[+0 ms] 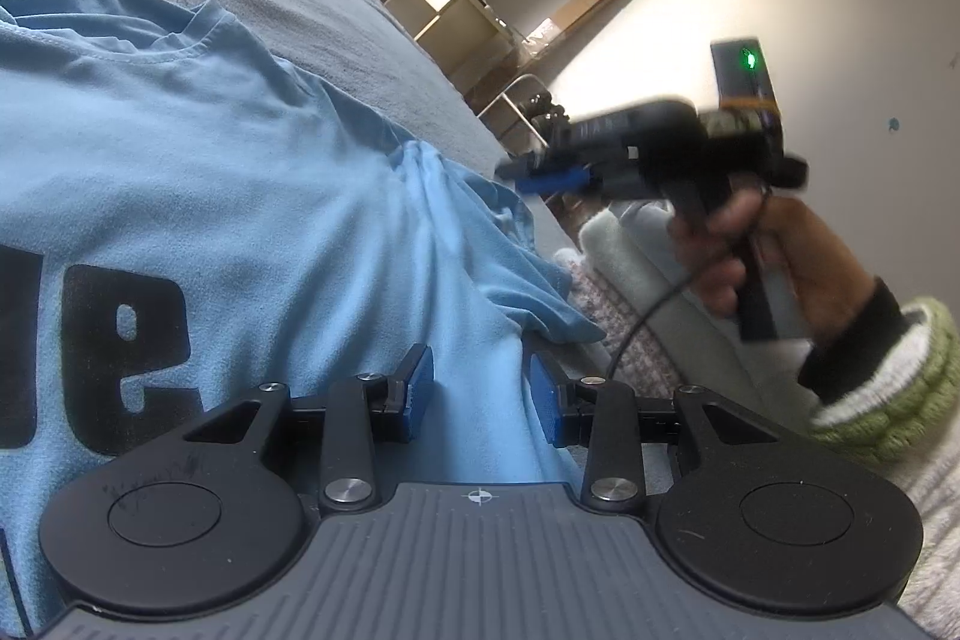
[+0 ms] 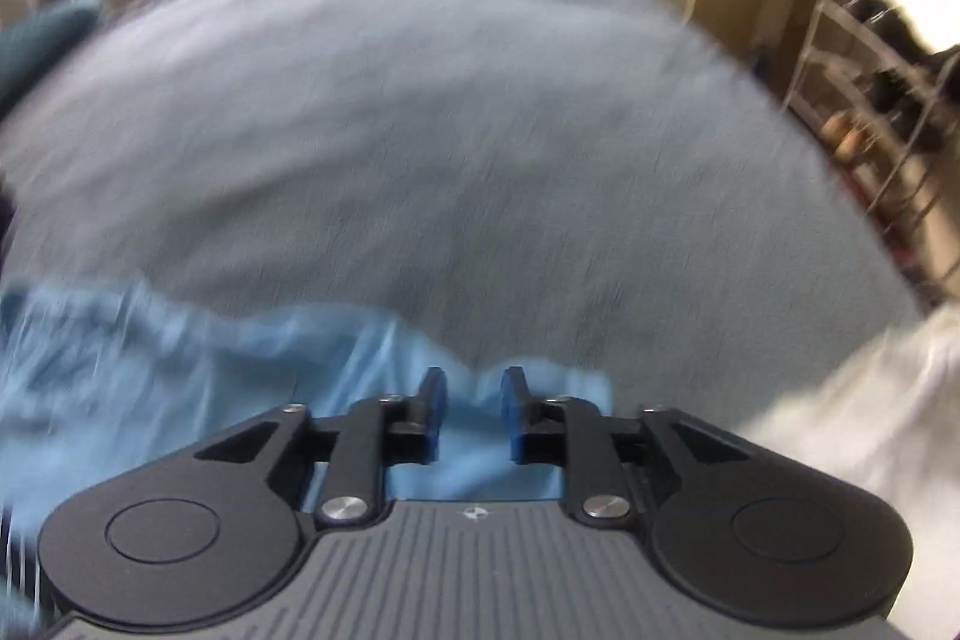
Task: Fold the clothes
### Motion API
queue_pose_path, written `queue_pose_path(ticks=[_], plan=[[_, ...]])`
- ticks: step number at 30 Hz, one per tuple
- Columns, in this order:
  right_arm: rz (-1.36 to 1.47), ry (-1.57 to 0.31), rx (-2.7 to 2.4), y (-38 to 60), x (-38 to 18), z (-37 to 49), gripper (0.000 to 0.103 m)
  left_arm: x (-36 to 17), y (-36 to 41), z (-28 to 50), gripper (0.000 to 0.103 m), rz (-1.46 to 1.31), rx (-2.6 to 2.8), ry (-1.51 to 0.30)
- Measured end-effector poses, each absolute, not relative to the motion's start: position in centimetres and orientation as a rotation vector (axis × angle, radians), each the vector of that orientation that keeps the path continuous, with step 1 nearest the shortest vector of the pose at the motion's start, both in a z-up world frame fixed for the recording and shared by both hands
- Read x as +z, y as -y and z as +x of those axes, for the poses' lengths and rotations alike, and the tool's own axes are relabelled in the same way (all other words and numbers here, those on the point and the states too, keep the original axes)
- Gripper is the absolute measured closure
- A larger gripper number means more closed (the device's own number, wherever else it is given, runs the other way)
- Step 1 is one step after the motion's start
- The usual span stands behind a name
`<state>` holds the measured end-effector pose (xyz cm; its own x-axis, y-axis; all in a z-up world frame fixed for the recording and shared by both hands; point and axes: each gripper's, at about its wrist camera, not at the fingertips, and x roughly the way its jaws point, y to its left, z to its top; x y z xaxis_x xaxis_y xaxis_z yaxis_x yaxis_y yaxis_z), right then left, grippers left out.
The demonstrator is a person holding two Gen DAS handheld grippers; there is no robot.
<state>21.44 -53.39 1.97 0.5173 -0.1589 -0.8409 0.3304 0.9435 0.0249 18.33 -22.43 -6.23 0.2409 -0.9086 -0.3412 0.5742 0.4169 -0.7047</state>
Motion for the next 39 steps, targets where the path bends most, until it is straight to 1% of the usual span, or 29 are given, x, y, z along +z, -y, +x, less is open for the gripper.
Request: queue_pose_path(ticks=[3, 7, 11, 13, 14, 17, 20, 26, 28, 30, 32, 35, 39], plan=[[0.184, -1.063, -0.349, 53.2, -0.6, 21.9, 0.077, -6.2, 22.3, 18.1, 0.068, -0.491, -1.073, -0.810], [0.066, -0.962, -0.593, 53.0, -1.1, 23.1, 0.080, -6.3, 22.2, 18.2, 0.068, -0.500, -1.078, -0.810], [-0.001, -0.838, -0.594, 49.0, 1.9, 20.7, 0.076, -6.3, 22.2, 18.3, 0.067, -0.504, -1.080, -0.811], [0.043, -0.769, -0.537, 47.5, 4.4, 17.4, 0.070, -6.2, 22.3, 18.3, 0.067, -0.504, -1.079, -0.812], [0.092, -0.747, -0.494, 47.3, 5.5, 15.7, 0.068, -6.2, 22.2, 18.3, 0.067, -0.504, -1.079, -0.812], [0.289, -0.721, -0.397, 47.7, 7.1, 9.0, 0.065, -6.2, 22.2, 18.2, 0.067, -0.503, -1.077, -0.814], [0.557, -0.719, -0.336, 48.5, 7.0, 2.9, 0.061, -6.1, 22.1, 18.1, 0.067, -0.500, -1.077, -0.815], [1.096, -0.735, -0.337, 48.6, 1.4, -1.4, 0.060, -6.1, 21.9, 18.1, 0.067, -0.503, -1.080, -0.815], [1.177, -0.700, -0.403, 49.2, -0.2, -1.0, 0.060, -6.2, 21.9, 18.1, 0.067, -0.505, -1.082, -0.815], [1.259, -0.628, -0.429, 49.7, -1.5, -0.6, 0.060, -6.2, 22.0, 18.1, 0.067, -0.505, -1.082, -0.815], [1.275, -0.546, -0.460, 48.9, -1.8, -0.8, 0.060, -6.2, 22.0, 18.1, 0.067, -0.505, -1.081, -0.816], [1.214, -0.464, -0.517, 47.7, -1.6, -0.5, 0.064, -6.1, 22.0, 18.1, 0.067, -0.504, -1.077, -0.820], [1.039, -0.407, -0.556, 44.4, 0.3, -0.1, 0.080, -5.6, 21.6, 18.0, 0.067, -0.495, -1.047, -0.796]])
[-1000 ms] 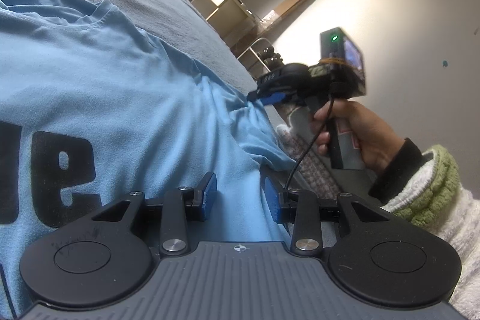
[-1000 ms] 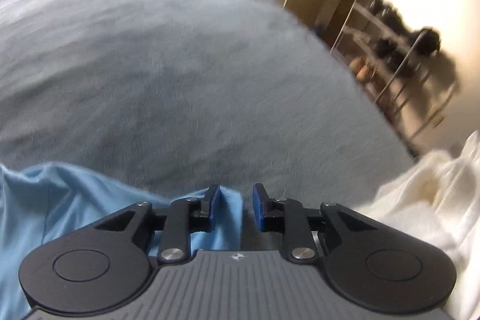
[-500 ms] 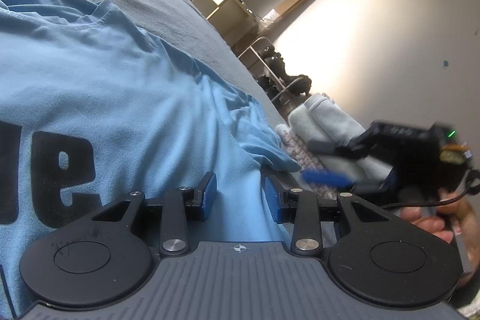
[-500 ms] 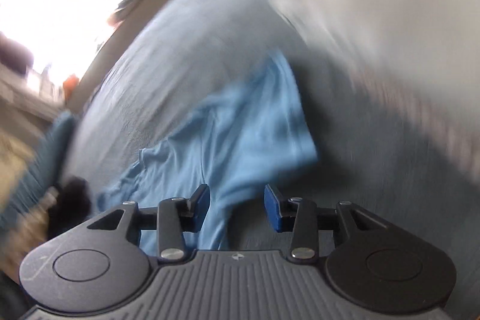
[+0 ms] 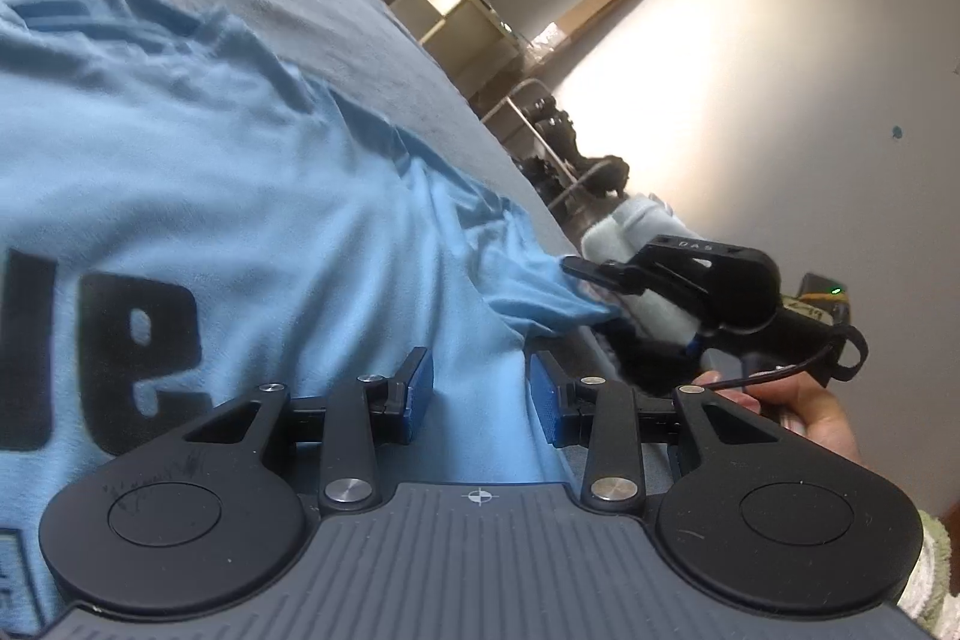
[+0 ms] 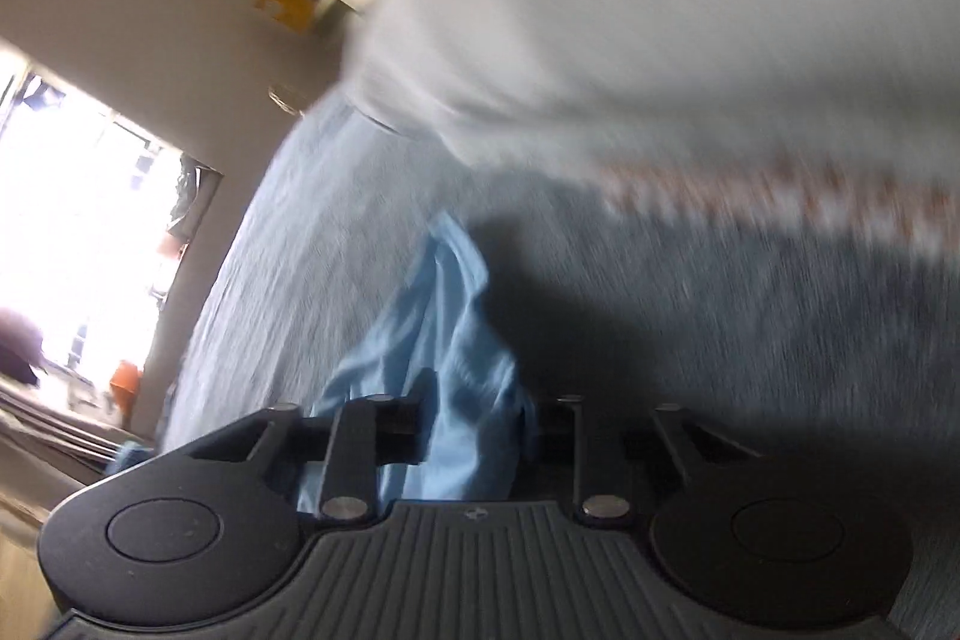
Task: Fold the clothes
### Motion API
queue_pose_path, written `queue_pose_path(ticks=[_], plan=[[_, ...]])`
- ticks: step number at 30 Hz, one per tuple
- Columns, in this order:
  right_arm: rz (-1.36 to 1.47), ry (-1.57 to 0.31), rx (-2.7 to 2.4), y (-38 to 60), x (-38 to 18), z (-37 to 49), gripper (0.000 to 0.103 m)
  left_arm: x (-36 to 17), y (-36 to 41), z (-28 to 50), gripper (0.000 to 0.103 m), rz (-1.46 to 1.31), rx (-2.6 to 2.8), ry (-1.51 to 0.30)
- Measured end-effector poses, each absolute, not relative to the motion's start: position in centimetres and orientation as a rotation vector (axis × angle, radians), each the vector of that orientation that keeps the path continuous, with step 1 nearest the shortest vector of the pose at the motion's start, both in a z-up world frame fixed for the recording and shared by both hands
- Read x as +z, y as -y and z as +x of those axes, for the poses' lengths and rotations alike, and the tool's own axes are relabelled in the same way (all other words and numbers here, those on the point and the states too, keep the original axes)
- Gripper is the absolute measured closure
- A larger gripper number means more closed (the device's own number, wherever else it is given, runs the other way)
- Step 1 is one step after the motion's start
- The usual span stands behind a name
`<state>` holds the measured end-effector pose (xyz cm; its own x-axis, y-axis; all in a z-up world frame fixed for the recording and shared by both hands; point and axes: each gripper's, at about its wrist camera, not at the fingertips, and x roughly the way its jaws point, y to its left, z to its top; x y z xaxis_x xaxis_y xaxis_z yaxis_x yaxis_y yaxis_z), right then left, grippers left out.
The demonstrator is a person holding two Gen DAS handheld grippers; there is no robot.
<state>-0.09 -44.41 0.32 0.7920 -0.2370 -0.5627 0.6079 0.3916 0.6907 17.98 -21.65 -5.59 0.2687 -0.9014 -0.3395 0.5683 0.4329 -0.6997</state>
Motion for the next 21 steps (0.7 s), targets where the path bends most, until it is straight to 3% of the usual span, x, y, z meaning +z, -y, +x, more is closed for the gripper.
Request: queue_pose_path(ticks=[5, 14, 17, 19, 21], plan=[[0.799, -0.398, -0.514, 39.7, 3.6, 1.5, 0.086, -4.9, 20.1, 18.6, 0.064, -0.522, -0.981, -0.755], [0.282, -0.518, -0.196, 33.2, 8.6, 8.6, 0.088, -5.2, 13.9, 22.6, 0.061, -0.787, -0.776, -0.744], [0.300, -0.537, -0.184, 32.4, 8.6, 8.4, 0.087, -5.4, 13.3, 23.2, 0.061, -0.827, -0.761, -0.752], [0.464, -0.560, -0.236, 34.4, 7.7, 6.9, 0.084, -5.3, 13.4, 23.2, 0.061, -0.824, -0.771, -0.752], [0.636, -0.591, -0.292, 36.9, 6.0, 5.2, 0.066, -5.0, 14.1, 22.8, 0.061, -0.787, -0.800, -0.747]])
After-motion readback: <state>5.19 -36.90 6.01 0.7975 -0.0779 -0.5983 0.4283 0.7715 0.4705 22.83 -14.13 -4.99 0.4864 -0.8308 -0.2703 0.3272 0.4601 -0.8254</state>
